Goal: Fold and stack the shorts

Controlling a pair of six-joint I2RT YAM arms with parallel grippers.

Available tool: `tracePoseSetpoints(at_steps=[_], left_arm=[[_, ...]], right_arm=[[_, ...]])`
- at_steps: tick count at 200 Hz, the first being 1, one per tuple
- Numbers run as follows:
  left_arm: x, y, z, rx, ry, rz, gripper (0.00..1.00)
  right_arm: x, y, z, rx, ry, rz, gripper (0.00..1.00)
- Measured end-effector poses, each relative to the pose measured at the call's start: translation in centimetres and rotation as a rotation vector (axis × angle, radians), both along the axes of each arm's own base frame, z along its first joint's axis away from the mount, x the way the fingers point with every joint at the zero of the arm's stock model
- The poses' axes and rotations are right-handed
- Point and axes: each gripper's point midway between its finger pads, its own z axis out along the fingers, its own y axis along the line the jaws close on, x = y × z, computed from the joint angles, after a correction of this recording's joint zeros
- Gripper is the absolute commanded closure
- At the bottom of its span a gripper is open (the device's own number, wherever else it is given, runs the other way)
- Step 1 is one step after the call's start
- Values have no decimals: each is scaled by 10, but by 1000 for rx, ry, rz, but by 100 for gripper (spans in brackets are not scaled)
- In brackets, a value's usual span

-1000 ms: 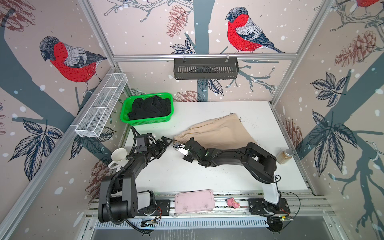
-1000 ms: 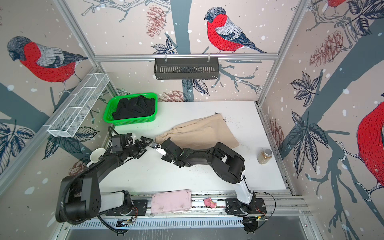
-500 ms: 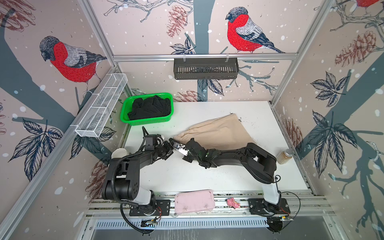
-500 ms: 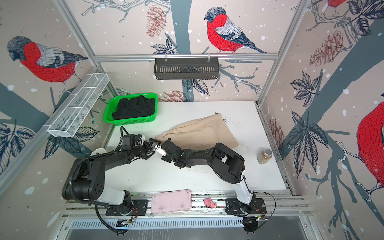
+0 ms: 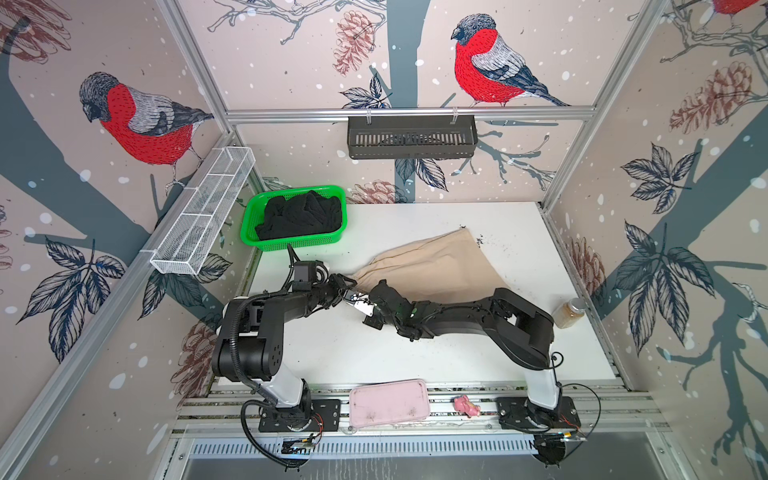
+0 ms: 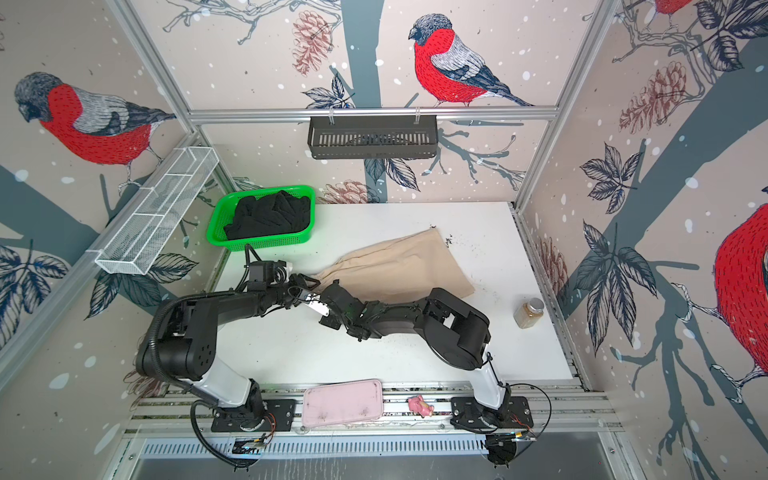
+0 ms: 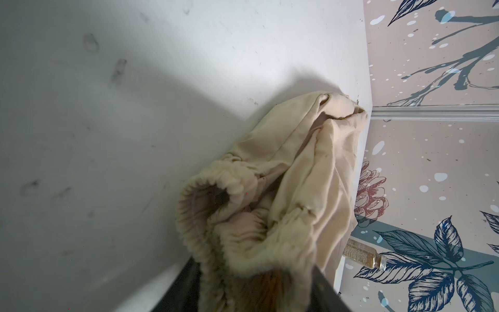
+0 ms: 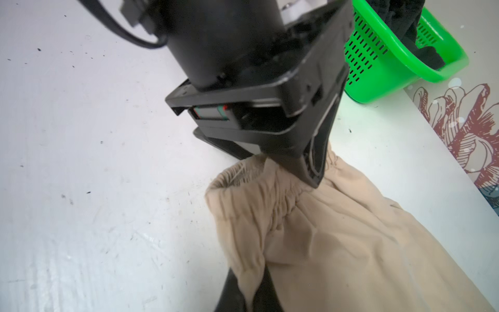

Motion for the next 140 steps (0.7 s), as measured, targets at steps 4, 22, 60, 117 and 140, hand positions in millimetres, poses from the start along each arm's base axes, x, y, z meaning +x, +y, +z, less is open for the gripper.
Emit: tracePoseSetpoints(at_steps=[4,22,60,117,140], left_arm=[[0,0,1,3,-3,-3,88],[2,1,4,29,-13,-18,100],[13,8,24,116,-34,-42,100],[8,44,56,192,-6,-42,100],[5,56,64,218,24,-46,100]], right_arm=[[-1,1,0,0,1,3,88],[-7,7,5,11,13,22,60],[-13,9,38,100,88,62,30],[46,-63,87,236,194,-124,64],[40,-82,61,152,226,-160,79]])
